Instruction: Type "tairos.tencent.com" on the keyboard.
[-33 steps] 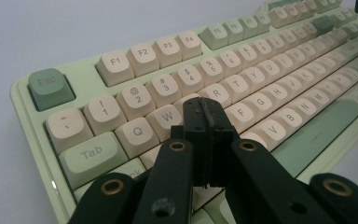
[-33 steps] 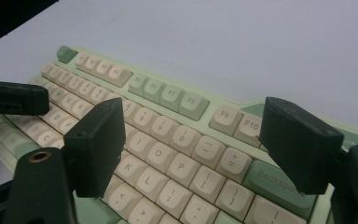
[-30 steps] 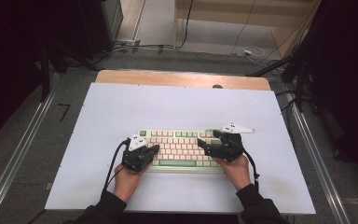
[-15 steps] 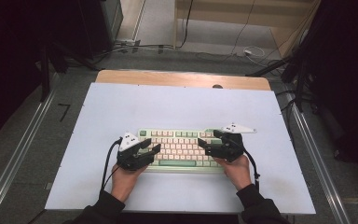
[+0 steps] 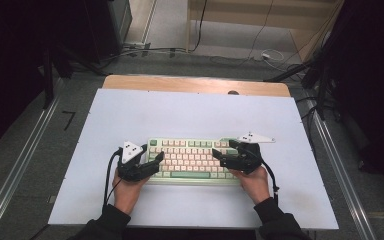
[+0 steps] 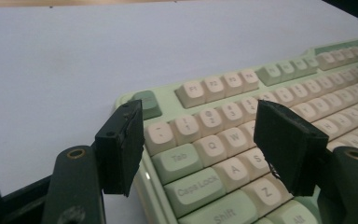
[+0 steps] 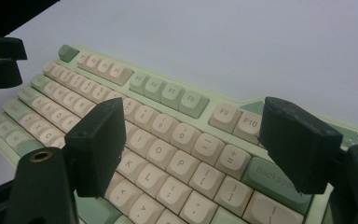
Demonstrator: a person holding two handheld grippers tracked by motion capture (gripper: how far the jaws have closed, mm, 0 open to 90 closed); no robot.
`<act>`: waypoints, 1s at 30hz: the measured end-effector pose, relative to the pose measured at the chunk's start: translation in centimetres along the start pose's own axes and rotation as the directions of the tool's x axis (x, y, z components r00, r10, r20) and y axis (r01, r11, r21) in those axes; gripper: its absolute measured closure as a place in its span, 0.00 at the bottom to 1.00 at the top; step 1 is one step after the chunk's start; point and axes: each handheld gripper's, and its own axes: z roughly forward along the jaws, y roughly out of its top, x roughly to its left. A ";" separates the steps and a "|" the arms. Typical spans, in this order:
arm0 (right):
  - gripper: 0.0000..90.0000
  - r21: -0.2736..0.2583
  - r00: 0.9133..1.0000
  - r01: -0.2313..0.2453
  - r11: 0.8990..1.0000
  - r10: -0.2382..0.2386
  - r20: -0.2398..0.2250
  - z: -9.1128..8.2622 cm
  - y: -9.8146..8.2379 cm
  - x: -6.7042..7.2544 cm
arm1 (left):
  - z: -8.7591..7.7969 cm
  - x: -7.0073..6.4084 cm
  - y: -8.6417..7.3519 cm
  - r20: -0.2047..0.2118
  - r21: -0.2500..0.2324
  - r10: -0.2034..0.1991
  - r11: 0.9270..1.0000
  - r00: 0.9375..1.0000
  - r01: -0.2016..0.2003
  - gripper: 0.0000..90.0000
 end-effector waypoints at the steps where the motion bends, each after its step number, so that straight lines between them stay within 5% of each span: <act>1: 0.24 0.000 1.000 -0.002 1.000 0.002 0.000 0.0 0.0 0.0 | 0.0 0.2 0.0 -0.004 0.001 0.000 1.000 1.000 0.000 0.38; 15: 0.28 0.003 1.000 0.006 1.000 -0.006 0.003 -0.1 -0.2 0.2 | -0.2 0.5 0.0 -0.018 -0.001 -0.013 1.000 1.000 0.013 0.38; 30: 0.61 -0.034 0.999 0.037 0.999 -0.036 0.040 -0.8 -1.1 0.6 | -0.4 0.4 0.1 -0.018 -0.009 -0.008 1.000 1.000 0.008 0.38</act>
